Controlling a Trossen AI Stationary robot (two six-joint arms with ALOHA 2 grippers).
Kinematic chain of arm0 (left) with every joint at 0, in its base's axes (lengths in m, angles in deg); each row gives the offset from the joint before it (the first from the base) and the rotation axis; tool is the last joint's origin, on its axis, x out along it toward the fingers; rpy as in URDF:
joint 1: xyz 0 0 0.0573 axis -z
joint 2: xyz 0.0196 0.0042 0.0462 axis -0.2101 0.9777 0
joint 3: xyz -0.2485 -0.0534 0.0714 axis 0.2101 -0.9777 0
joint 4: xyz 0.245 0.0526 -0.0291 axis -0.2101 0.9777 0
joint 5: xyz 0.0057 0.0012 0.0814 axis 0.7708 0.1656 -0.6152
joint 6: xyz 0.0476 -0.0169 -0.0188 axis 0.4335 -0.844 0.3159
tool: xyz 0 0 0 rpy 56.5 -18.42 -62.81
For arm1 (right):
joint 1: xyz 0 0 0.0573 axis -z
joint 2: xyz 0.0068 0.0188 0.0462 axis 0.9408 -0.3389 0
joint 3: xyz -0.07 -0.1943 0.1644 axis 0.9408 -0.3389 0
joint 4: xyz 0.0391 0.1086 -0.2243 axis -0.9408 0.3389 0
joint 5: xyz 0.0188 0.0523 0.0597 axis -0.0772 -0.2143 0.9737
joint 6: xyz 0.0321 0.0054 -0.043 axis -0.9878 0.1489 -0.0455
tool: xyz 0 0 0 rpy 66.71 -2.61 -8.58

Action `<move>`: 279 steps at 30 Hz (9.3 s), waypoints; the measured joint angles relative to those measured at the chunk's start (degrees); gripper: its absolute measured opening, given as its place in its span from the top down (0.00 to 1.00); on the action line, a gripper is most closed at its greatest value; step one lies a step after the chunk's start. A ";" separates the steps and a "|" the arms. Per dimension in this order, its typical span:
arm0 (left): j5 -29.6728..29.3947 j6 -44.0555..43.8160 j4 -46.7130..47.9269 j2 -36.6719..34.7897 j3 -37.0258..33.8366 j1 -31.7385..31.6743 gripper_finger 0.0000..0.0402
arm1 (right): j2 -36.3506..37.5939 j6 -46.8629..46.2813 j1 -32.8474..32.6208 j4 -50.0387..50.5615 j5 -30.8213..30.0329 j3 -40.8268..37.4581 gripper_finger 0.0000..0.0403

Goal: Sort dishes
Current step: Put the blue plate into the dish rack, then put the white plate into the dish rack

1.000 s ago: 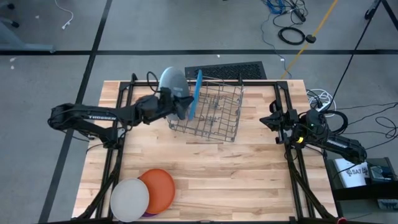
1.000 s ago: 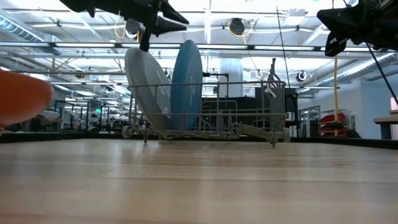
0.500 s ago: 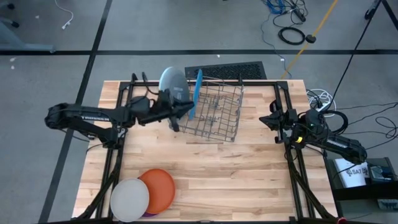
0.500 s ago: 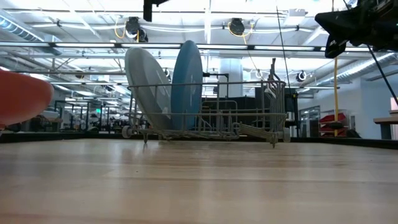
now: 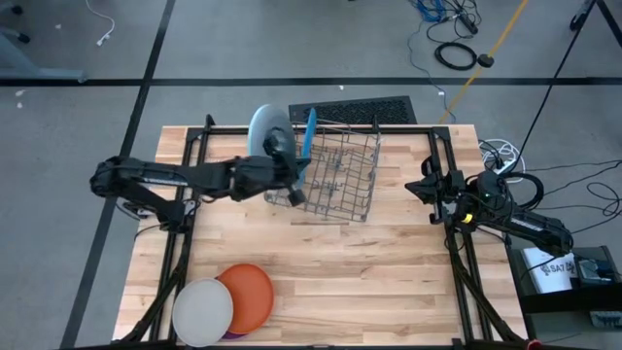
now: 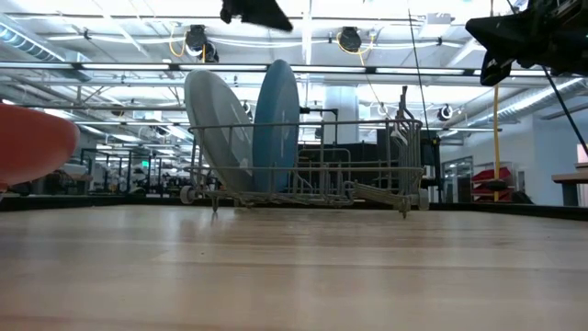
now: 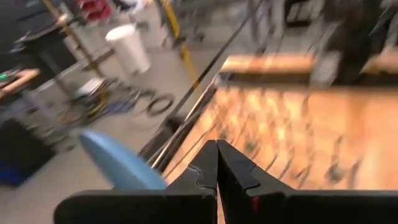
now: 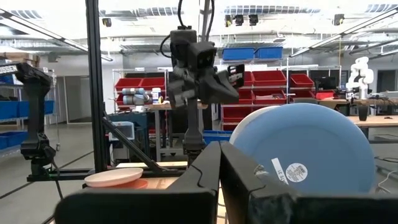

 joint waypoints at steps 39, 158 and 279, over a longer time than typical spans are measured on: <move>-25.72 -21.66 43.42 1.50 15.18 4.69 1.00 | 0.01 0.22 -0.01 1.04 0.05 0.00 0.99; -40.75 -23.64 59.43 5.79 25.89 40.74 1.00 | 0.01 -1.27 -0.01 -0.43 -1.15 0.00 0.99; 78.55 -20.12 -14.05 24.98 26.85 -45.73 1.00 | -83.59 20.08 -23.25 -1.54 -77.97 68.69 0.76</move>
